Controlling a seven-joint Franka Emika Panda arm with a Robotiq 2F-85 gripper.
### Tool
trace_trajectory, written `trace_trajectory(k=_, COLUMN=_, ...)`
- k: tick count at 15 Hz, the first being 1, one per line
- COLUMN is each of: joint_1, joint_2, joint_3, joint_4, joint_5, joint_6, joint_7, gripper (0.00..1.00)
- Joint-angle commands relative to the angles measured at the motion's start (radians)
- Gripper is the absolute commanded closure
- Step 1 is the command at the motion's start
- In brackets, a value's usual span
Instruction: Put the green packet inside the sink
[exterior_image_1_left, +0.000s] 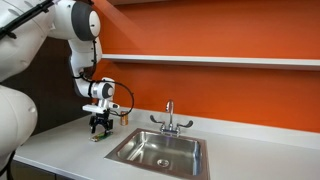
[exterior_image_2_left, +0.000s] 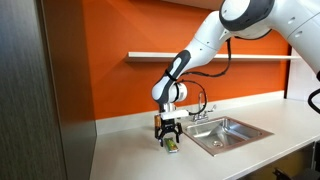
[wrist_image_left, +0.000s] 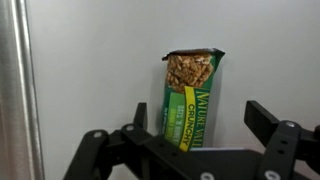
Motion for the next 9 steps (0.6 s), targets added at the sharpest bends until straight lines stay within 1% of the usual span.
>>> trace_trajectory(k=1, joint_1=0.007, joint_2=0.014, joint_3=-0.01, joint_4=0.029, joint_5=0.013, joint_6=-0.021, joint_7=-0.02, gripper=0.0)
trace_trajectory(k=6, joint_1=0.005, joint_2=0.017, joint_3=-0.011, joint_4=0.029, joint_5=0.016, joint_6=-0.02, joint_7=-0.02, gripper=0.0)
trace_trajectory(k=7, joint_1=0.005, joint_2=0.018, joint_3=-0.012, joint_4=0.029, joint_5=0.016, joint_6=-0.019, joint_7=-0.022, gripper=0.18)
trace_trajectory(k=9, joint_1=0.003, joint_2=0.022, joint_3=-0.012, joint_4=0.03, joint_5=0.017, joint_6=-0.019, joint_7=-0.023, gripper=0.35)
